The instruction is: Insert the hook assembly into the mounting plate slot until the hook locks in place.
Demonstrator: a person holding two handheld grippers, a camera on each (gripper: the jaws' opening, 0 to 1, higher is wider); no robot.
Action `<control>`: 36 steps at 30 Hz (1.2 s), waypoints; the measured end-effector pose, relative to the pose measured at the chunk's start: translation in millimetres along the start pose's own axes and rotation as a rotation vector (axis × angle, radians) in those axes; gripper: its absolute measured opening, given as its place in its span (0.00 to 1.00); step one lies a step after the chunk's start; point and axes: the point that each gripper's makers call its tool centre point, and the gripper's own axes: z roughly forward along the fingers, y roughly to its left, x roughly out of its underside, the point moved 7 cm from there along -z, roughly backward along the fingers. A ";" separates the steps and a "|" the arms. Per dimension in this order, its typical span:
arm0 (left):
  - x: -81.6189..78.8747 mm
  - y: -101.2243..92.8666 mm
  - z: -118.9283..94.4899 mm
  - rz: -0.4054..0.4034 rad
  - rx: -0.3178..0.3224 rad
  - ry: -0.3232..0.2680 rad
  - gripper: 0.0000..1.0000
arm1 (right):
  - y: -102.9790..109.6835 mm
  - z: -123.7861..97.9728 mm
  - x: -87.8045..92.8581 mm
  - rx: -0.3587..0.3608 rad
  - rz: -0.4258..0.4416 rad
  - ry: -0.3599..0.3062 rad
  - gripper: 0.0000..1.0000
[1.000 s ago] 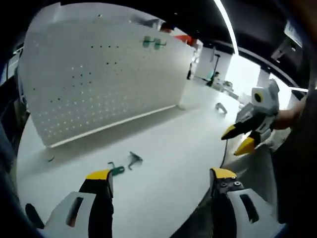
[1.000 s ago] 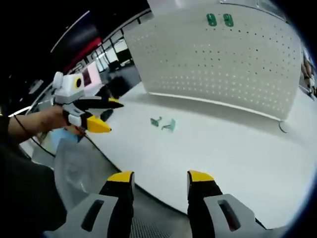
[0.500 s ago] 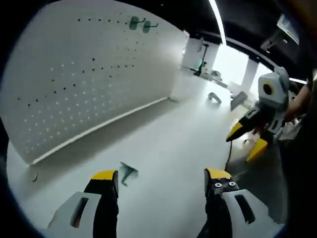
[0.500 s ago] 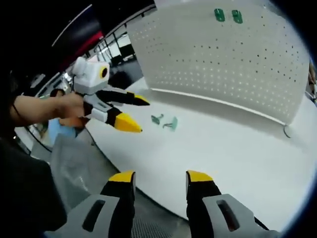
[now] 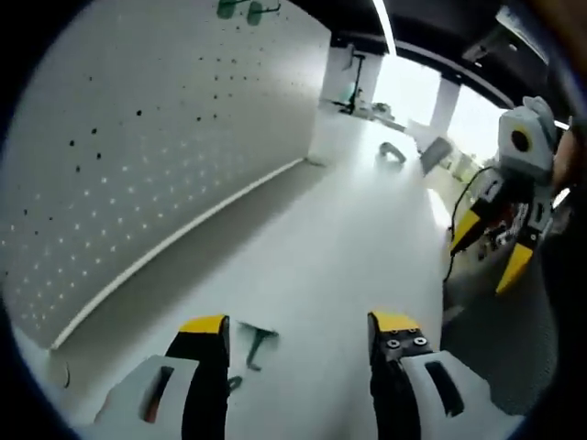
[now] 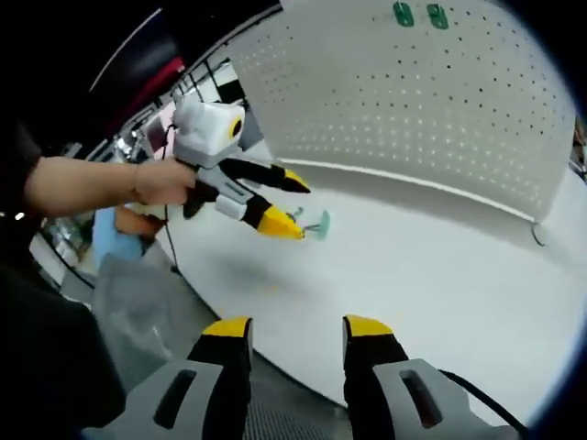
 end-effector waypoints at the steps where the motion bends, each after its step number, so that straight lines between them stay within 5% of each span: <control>1: -0.1 1.0 2.3 0.000 0.002 0.001 0.62 | -0.7 0.0 1.2 0.002 0.006 0.003 0.39; 12: 14.0 12.5 27.1 0.055 0.031 0.088 0.56 | -13.7 -7.5 5.3 0.045 0.026 0.023 0.38; 25: 9.0 24.5 36.5 0.082 0.049 0.076 0.47 | -17.5 -7.0 9.5 0.061 0.069 0.029 0.38; 30: 18.7 24.9 34.0 0.246 0.051 0.158 0.48 | -18.4 -7.0 5.5 0.064 0.074 0.016 0.38; 36: 21.1 23.0 39.1 0.274 0.064 0.174 0.47 | -19.3 -5.0 6.4 0.067 0.085 0.021 0.38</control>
